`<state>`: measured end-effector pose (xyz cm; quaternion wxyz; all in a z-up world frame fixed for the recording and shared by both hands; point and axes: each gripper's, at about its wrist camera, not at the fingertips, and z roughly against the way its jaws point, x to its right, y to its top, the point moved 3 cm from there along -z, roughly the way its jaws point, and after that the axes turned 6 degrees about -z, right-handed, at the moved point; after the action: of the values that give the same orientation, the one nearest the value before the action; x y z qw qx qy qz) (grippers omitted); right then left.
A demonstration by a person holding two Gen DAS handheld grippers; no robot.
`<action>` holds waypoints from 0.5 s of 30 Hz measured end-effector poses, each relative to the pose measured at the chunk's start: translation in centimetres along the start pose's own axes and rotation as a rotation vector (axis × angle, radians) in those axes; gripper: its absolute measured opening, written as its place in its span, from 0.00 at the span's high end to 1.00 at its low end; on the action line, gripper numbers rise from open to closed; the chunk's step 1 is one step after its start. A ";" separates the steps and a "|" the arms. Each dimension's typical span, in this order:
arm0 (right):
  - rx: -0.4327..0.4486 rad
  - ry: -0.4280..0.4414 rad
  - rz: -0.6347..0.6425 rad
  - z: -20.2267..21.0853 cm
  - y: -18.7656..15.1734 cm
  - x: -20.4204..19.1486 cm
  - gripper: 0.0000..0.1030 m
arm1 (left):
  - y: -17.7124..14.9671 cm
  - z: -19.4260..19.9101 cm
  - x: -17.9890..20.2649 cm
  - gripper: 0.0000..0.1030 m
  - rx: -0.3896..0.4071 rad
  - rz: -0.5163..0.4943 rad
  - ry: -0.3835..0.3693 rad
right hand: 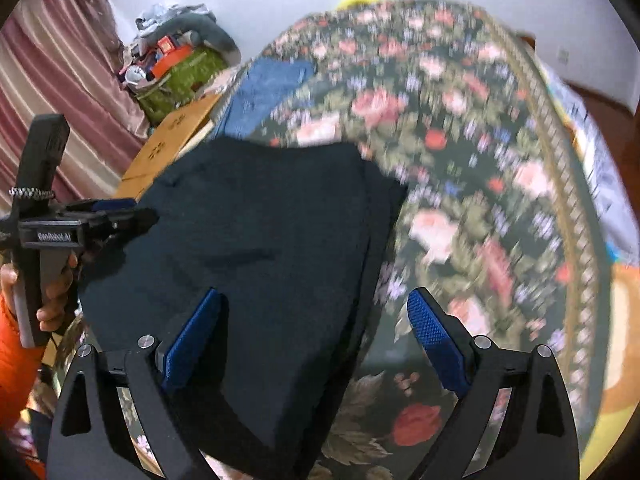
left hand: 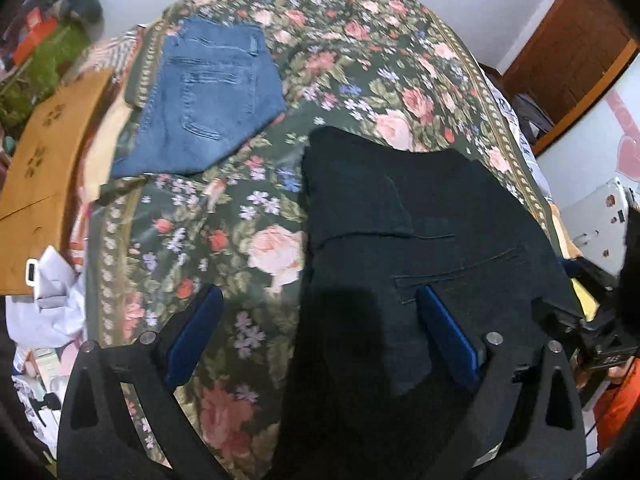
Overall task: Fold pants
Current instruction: 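Grasp the folded black pants with the right gripper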
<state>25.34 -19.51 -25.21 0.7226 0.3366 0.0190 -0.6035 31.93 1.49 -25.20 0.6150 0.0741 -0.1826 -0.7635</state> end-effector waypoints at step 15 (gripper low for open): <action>-0.058 0.153 -0.028 -2.0 1.5 0.5 0.31 | 2.1 -2.3 1.8 0.34 -0.055 -0.050 -0.213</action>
<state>27.57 -18.83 -26.30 0.7201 0.3601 0.0963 -0.5853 34.26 -1.03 -26.37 0.5745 -0.0201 -0.2241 -0.7870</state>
